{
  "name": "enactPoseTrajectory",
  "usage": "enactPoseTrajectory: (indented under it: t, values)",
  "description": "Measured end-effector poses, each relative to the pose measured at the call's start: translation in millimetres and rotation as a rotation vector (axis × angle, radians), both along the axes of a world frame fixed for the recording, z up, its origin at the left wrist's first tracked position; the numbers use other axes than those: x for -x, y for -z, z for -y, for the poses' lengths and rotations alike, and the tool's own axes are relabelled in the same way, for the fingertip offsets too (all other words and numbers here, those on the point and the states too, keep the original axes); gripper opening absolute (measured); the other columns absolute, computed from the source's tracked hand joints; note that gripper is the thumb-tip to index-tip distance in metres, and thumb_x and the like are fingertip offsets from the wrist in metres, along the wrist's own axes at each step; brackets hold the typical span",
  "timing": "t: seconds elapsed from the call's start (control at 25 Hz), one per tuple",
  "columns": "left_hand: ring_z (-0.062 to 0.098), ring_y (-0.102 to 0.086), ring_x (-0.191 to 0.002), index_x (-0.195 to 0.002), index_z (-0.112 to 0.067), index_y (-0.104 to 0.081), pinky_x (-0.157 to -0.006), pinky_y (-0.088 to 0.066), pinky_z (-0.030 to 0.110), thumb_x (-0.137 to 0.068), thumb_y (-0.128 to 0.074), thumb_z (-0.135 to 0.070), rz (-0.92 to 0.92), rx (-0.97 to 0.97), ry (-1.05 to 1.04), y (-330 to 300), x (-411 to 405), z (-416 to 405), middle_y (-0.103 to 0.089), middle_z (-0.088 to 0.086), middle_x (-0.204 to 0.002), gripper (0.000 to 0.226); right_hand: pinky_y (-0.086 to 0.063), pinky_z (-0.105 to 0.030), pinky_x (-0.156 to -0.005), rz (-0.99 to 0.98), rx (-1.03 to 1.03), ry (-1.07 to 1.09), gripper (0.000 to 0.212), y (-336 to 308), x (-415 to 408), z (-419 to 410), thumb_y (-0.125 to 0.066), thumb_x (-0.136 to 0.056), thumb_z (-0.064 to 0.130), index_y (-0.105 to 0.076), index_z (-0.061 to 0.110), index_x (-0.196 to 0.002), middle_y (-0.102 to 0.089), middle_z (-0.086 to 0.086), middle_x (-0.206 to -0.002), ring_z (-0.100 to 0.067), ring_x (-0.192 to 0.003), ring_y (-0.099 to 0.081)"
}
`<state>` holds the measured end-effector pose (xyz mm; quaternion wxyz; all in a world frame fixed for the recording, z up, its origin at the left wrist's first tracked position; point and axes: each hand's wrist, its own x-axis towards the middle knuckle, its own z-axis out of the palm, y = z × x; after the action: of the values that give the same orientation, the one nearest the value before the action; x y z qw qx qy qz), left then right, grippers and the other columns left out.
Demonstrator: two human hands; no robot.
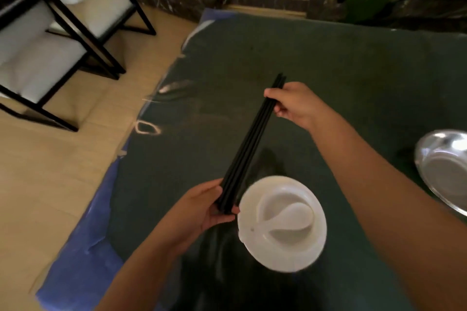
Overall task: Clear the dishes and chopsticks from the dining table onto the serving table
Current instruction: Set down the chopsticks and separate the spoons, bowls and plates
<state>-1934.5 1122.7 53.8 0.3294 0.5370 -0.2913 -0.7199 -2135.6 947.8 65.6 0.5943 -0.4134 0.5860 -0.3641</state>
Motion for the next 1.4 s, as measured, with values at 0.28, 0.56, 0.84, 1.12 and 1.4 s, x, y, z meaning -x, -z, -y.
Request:
enactPoseTrajectory:
  t: [0.28,0.56,0.84,1.12,1.4]
  values:
    - [0.021,-0.059,-0.099,-0.136,-0.017,-0.036,-0.091,-0.05,0.035,-0.094,-0.045,-0.013,0.772,0.276,0.218,86.9,-54.4,85.9,-0.057,0.006,-0.115,0.043,-0.034,-0.015,-0.032,-0.105,-0.199,-0.003,0.025,75.6,-76.5,95.3,-0.054,-0.091,0.009,-0.048,0.01,-0.067,-0.046,-0.005,-0.06,-0.01,-0.043,-0.041]
    - [0.014,-0.051,-0.103,-0.135,-0.015,-0.032,-0.083,-0.045,0.024,-0.095,-0.041,-0.024,1.364,0.527,0.434,109.2,-72.8,110.0,-0.051,0.0,-0.118,0.042,-0.036,-0.017,-0.036,-0.13,-0.277,-0.028,0.021,105.8,-120.1,143.7,-0.054,-0.091,0.01,-0.048,0.009,-0.071,-0.044,-0.004,-0.063,-0.011,-0.048,-0.04]
    - [0.029,-0.064,-0.093,-0.115,0.0,-0.06,-0.069,-0.055,0.039,-0.072,-0.072,-0.019,1.563,0.681,0.389,125.7,-86.2,107.9,-0.064,0.016,-0.111,0.049,-0.046,-0.021,-0.042,-0.694,-0.08,-0.186,0.03,110.8,-137.5,148.9,-0.06,-0.087,0.035,-0.055,0.006,-0.08,-0.059,-0.006,-0.059,-0.011,-0.043,-0.059]
    - [0.025,-0.041,-0.132,-0.141,-0.016,-0.029,-0.099,-0.041,0.048,-0.086,-0.043,-0.033,1.452,0.942,0.554,134.8,-109.4,99.7,-0.039,0.011,-0.146,0.059,-0.007,-0.058,-0.113,-1.218,0.47,-0.545,0.068,140.4,-127.9,96.5,-0.032,-0.09,0.057,-0.001,0.034,-0.146,-0.002,-0.002,-0.159,-0.022,-0.146,0.002]
    - [0.029,-0.051,-0.123,-0.134,-0.004,-0.044,-0.09,-0.047,0.037,-0.074,-0.074,-0.02,1.307,0.819,0.448,137.1,-115.3,101.2,-0.042,0.018,-0.143,0.069,0.004,-0.055,-0.114,-1.272,0.579,-0.648,0.06,161.2,-129.8,87.4,-0.007,-0.089,0.059,0.004,0.039,-0.144,0.005,0.001,-0.159,-0.017,-0.145,0.007]
